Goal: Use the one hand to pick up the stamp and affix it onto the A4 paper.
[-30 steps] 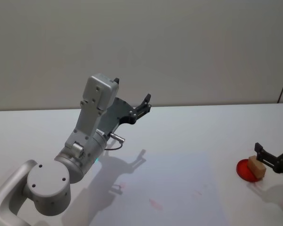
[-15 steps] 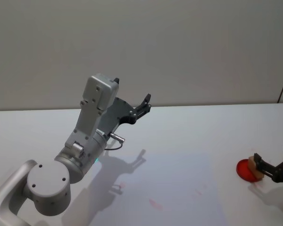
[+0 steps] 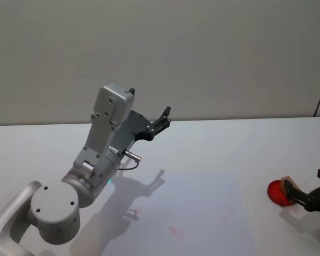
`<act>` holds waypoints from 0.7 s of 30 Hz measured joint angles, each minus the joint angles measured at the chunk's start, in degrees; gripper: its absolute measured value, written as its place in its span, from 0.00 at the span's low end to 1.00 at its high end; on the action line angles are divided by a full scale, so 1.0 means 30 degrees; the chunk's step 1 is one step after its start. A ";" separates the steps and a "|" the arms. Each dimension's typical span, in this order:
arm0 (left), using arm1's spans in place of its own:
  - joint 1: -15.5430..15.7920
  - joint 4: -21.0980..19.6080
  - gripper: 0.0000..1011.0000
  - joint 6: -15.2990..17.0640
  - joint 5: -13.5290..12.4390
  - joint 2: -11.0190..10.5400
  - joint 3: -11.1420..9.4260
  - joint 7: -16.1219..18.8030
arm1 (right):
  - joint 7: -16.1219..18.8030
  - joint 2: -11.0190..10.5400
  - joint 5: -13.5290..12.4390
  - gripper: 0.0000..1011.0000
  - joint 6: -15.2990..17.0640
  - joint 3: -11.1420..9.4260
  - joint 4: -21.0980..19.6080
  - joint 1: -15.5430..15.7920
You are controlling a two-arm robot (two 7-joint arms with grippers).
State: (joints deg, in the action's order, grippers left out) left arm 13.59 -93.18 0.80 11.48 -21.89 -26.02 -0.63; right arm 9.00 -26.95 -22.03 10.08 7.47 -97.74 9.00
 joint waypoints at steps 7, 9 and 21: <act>-0.0001 0.0000 0.99 0.0000 0.0001 0.0001 0.0001 -0.0001 | 0.0039 0.0172 0.0160 0.99 0.0180 0.0108 0.0203 -0.0166; 0.0000 0.0000 0.99 0.0000 0.0001 0.0000 0.0000 0.0000 | 0.0049 0.0215 0.0195 0.99 0.0222 0.0131 0.0248 -0.0205; 0.0000 0.0000 0.99 -0.0001 0.0000 0.0000 0.0000 0.0000 | 0.0223 0.0507 0.0508 0.99 0.0565 0.0306 0.0639 -0.0549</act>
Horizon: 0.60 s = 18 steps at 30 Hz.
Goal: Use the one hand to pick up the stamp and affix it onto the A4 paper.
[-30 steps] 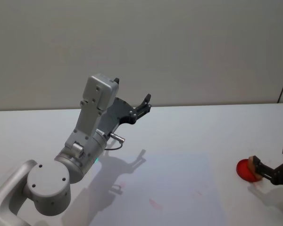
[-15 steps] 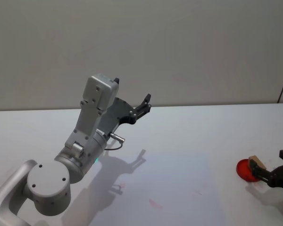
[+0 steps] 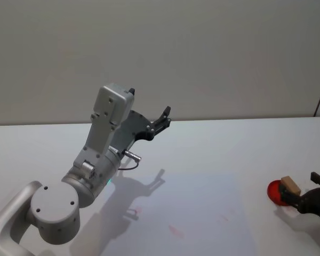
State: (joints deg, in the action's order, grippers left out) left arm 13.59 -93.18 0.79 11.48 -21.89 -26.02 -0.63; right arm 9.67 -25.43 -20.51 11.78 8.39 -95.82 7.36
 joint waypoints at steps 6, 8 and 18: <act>0.0000 0.0000 0.99 0.0001 0.0001 0.0000 0.0000 0.0001 | 0.0157 0.0139 0.0190 0.99 0.0122 0.0091 0.0278 -0.0233; 0.0000 0.0000 0.99 0.0001 0.0000 0.0000 0.0000 0.0000 | 0.0213 0.0186 0.0264 0.99 0.0155 0.0123 0.0369 -0.0314; 0.0000 0.0000 0.99 0.0001 0.0000 0.0000 0.0000 0.0000 | 0.0464 0.0402 0.0626 0.99 0.0255 0.0253 0.0838 -0.0714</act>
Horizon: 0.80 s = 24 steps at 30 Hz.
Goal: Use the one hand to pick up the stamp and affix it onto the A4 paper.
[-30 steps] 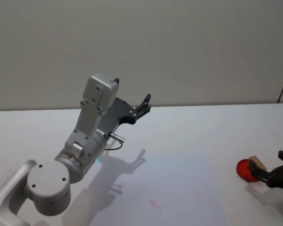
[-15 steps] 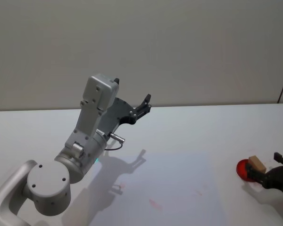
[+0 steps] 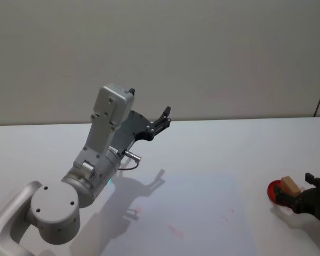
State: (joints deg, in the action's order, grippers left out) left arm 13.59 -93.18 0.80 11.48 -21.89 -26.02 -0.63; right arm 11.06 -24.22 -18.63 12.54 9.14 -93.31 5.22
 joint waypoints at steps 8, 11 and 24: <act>0.0000 0.0000 0.99 0.0000 0.0001 0.0000 0.0000 0.0000 | 0.0228 0.0090 0.0335 0.99 0.0047 0.0064 0.0287 -0.0232; 0.0000 0.0000 0.99 -0.0001 0.0000 0.0000 0.0000 0.0000 | 0.0277 0.0105 0.0424 0.99 0.0049 0.0083 0.0354 -0.0284; 0.0000 0.0000 0.99 0.0000 0.0001 -0.0001 0.0000 -0.0001 | 0.0330 0.0184 0.0765 0.75 0.0081 0.0123 0.0546 -0.0446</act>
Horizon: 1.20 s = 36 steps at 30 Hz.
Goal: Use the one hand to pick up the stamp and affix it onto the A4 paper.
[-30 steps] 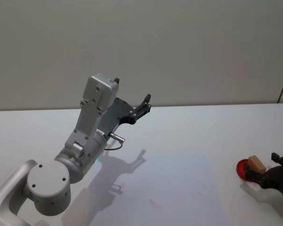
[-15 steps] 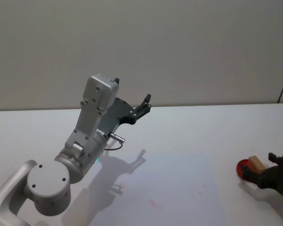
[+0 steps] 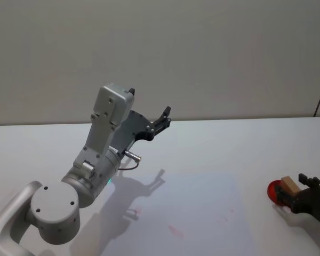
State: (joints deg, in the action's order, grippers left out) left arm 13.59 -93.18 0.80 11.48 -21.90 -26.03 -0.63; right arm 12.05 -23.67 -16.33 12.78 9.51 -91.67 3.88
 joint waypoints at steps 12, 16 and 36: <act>0.0000 0.0000 0.99 0.0000 0.0000 0.0002 0.0000 0.0001 | -0.0085 0.0037 0.0130 0.36 0.0032 0.0020 0.0071 -0.0064; 0.0000 0.0000 0.99 -0.0001 -0.0001 0.0000 -0.0001 0.0001 | -0.0094 0.0044 0.0148 0.25 0.0040 0.0020 0.0079 -0.0072; 0.0000 0.0000 0.99 -0.0001 -0.0001 0.0002 0.0000 0.0001 | -0.0022 0.0026 0.0147 0.22 0.0002 -0.0012 0.0160 -0.0051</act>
State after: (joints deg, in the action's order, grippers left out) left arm 13.59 -93.18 0.79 11.48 -21.89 -26.03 -0.63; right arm 11.99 -23.59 -15.89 12.79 9.48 -91.19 3.72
